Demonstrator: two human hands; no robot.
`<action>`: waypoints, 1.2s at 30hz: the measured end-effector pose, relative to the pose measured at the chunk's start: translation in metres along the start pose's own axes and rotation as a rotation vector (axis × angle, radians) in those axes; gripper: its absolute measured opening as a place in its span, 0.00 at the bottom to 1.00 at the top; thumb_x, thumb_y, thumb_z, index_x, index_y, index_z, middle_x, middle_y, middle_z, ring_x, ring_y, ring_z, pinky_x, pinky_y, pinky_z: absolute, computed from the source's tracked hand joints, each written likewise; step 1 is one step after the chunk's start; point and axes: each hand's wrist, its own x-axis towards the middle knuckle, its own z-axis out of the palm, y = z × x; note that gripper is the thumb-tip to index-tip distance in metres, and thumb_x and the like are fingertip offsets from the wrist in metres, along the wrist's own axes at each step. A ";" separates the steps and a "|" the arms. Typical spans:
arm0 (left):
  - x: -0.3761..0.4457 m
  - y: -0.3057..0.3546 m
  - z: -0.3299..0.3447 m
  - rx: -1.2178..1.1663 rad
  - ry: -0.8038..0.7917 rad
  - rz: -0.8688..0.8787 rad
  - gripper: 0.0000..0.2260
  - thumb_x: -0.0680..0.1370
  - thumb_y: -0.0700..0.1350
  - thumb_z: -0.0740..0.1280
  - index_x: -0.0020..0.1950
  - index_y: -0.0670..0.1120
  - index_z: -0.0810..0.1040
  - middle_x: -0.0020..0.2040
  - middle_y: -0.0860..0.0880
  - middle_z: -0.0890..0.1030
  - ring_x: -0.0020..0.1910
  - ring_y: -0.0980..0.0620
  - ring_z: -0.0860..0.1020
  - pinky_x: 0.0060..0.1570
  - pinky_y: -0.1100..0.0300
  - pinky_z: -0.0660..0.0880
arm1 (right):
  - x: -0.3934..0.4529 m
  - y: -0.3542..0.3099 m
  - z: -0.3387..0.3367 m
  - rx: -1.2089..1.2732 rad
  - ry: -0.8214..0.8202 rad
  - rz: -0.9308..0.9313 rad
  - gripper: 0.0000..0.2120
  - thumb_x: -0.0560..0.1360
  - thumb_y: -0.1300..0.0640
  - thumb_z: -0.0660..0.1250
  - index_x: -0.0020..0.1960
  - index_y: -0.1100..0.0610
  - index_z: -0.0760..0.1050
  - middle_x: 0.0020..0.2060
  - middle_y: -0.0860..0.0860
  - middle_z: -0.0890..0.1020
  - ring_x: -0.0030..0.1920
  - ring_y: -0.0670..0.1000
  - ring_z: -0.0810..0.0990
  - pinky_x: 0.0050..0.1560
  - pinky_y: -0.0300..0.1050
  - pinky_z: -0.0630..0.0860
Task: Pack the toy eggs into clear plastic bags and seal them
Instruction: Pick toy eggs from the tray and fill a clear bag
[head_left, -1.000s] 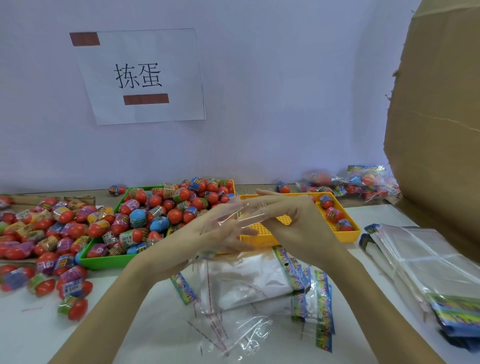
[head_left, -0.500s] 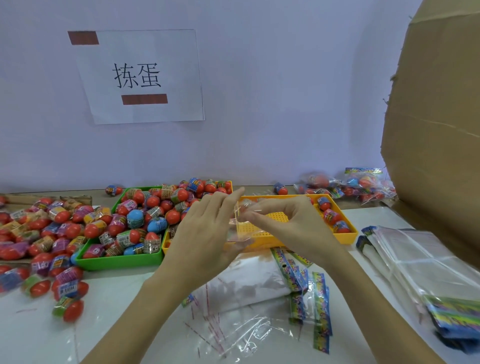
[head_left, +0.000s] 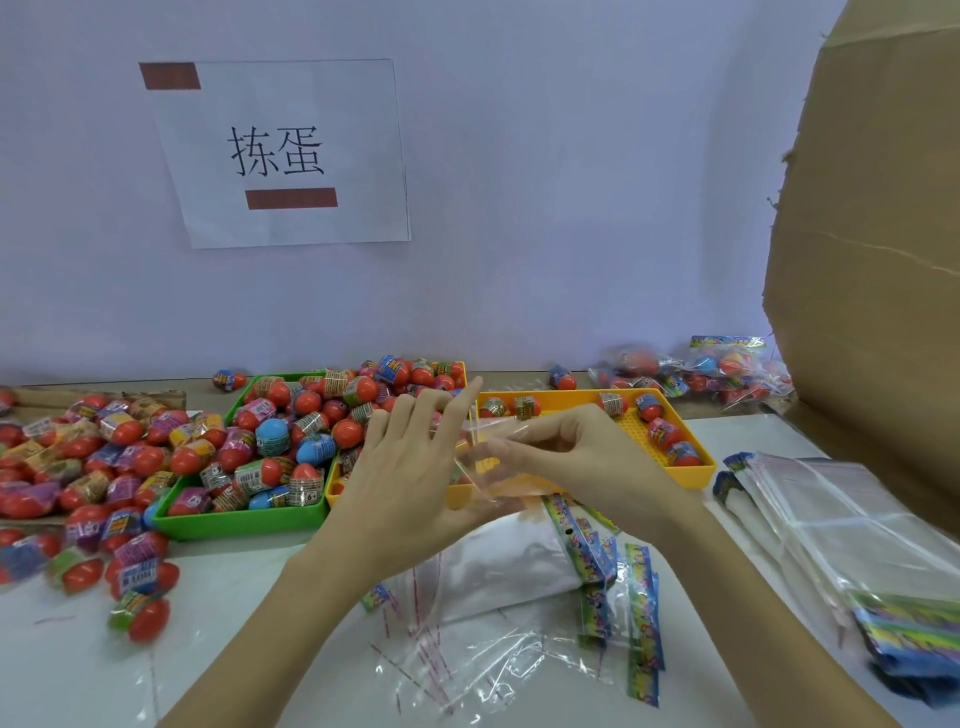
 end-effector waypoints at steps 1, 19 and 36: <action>0.000 0.000 0.000 0.026 -0.002 0.008 0.51 0.75 0.81 0.48 0.86 0.46 0.59 0.66 0.50 0.72 0.60 0.47 0.71 0.62 0.49 0.70 | 0.000 0.002 0.000 -0.003 0.017 -0.018 0.10 0.80 0.51 0.74 0.57 0.55 0.88 0.50 0.51 0.89 0.62 0.45 0.84 0.70 0.50 0.76; 0.000 0.011 0.002 -0.033 -0.049 0.001 0.41 0.79 0.72 0.53 0.83 0.46 0.64 0.63 0.50 0.76 0.58 0.48 0.75 0.62 0.51 0.70 | 0.006 0.012 0.014 0.018 0.056 -0.070 0.10 0.84 0.63 0.67 0.61 0.59 0.85 0.53 0.53 0.89 0.58 0.54 0.87 0.62 0.55 0.83; 0.004 0.004 -0.007 -0.392 0.047 -0.151 0.23 0.79 0.53 0.75 0.71 0.50 0.73 0.48 0.56 0.78 0.47 0.53 0.76 0.54 0.52 0.76 | 0.003 0.003 0.001 -0.069 0.247 -0.285 0.20 0.88 0.51 0.58 0.54 0.58 0.87 0.48 0.52 0.89 0.52 0.53 0.89 0.54 0.48 0.85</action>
